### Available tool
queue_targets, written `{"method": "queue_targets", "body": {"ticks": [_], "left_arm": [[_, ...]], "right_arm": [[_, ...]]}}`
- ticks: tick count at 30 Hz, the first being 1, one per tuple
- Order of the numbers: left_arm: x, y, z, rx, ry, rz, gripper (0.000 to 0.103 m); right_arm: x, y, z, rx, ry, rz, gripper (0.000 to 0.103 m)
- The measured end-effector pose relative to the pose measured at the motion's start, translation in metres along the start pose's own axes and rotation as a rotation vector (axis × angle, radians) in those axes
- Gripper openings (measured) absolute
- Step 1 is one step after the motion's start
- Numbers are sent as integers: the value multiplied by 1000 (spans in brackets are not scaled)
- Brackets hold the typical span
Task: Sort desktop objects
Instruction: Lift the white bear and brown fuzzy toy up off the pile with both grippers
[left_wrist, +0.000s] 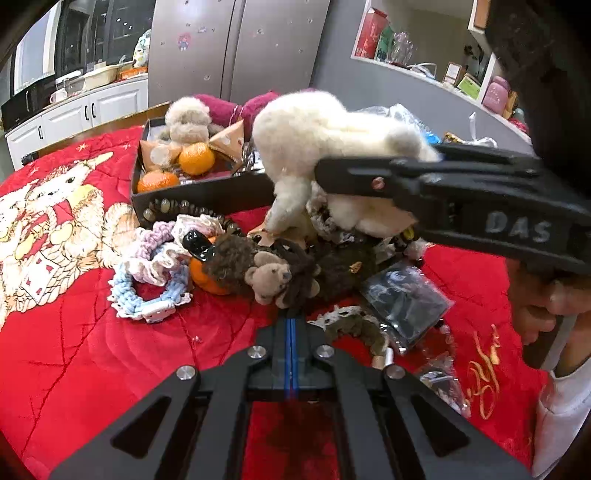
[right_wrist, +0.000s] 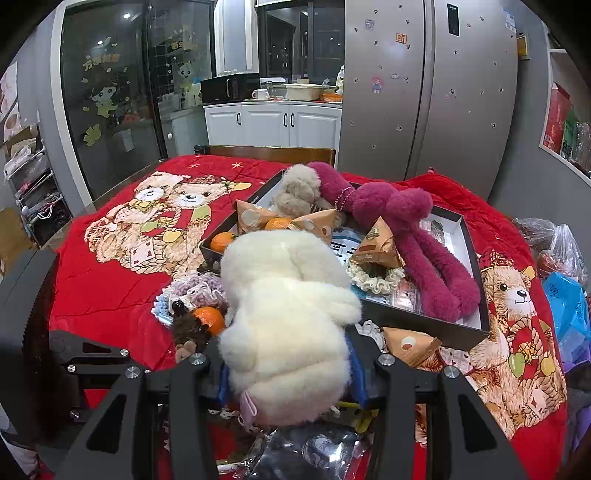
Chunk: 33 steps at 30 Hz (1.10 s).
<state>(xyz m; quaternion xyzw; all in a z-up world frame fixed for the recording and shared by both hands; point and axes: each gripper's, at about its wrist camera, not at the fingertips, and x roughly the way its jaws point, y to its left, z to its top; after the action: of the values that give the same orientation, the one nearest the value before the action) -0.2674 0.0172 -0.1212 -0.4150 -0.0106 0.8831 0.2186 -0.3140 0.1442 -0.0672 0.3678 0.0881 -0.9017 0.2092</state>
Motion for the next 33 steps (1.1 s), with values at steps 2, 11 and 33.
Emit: {"method": "queue_targets", "body": {"ticks": [2, 11, 33], "left_arm": [[-9, 0, 1, -3, -21, 5, 0], [-38, 9, 4, -32, -73, 19, 0], [-9, -5, -7, 89, -33, 76, 81]], "right_arm": [[-1, 0, 0, -2, -3, -1, 48], [-14, 1, 4, 5, -35, 1, 48], [-11, 0, 0, 13, -17, 1, 48]]}}
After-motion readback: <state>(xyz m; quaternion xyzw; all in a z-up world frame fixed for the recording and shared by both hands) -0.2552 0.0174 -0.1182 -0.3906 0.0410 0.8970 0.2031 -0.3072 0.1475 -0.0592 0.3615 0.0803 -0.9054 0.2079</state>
